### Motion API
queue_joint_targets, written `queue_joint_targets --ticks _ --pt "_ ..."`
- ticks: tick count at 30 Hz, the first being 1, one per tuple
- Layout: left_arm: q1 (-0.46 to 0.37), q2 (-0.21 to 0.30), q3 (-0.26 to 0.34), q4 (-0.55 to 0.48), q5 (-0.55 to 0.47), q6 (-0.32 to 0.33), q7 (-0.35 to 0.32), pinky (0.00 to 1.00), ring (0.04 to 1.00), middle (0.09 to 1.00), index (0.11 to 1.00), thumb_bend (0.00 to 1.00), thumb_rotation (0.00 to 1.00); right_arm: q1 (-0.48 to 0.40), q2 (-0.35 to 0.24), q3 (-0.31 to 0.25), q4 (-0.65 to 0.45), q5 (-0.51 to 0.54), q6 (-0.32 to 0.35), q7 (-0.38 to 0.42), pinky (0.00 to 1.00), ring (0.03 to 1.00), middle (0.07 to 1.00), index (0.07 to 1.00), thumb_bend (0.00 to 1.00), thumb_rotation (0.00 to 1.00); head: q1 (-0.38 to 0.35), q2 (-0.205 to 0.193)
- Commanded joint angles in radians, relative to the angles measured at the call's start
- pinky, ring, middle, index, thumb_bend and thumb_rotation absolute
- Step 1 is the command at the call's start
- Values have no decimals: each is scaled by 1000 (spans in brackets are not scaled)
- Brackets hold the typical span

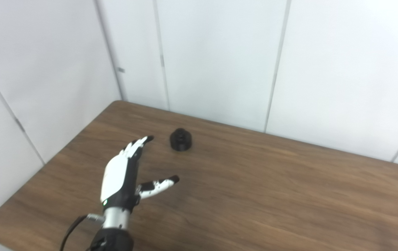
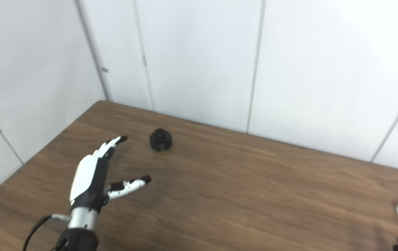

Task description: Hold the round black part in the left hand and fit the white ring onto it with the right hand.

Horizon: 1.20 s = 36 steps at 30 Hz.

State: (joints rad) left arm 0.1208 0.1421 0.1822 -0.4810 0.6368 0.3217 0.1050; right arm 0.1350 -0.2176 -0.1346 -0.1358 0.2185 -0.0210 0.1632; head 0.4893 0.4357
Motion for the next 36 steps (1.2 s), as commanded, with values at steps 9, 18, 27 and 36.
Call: queue_joint_targets --ticks 9,18,27,36 --pt "-140 88 16 136 54 35 16 1000 948 904 857 891 330 10 1 4 -9 -2 10 -2 1000 1000 1000 1000 533 1000 -22 3" --pt "-250 136 -10 290 43 47 24 1000 948 901 842 916 341 18 2 7 -18 -9 7 -2 1000 1000 1000 1000 538 1000 -44 11" --pt "-352 181 -37 444 30 40 38 1000 942 896 833 923 343 28 2 15 -35 -29 13 -12 1000 1000 1000 1000 527 1000 -64 15" --pt "-441 217 -79 578 31 74 41 1000 946 903 835 936 347 36 8 17 -51 -35 27 -23 1000 1000 1000 1000 501 1000 -78 16"
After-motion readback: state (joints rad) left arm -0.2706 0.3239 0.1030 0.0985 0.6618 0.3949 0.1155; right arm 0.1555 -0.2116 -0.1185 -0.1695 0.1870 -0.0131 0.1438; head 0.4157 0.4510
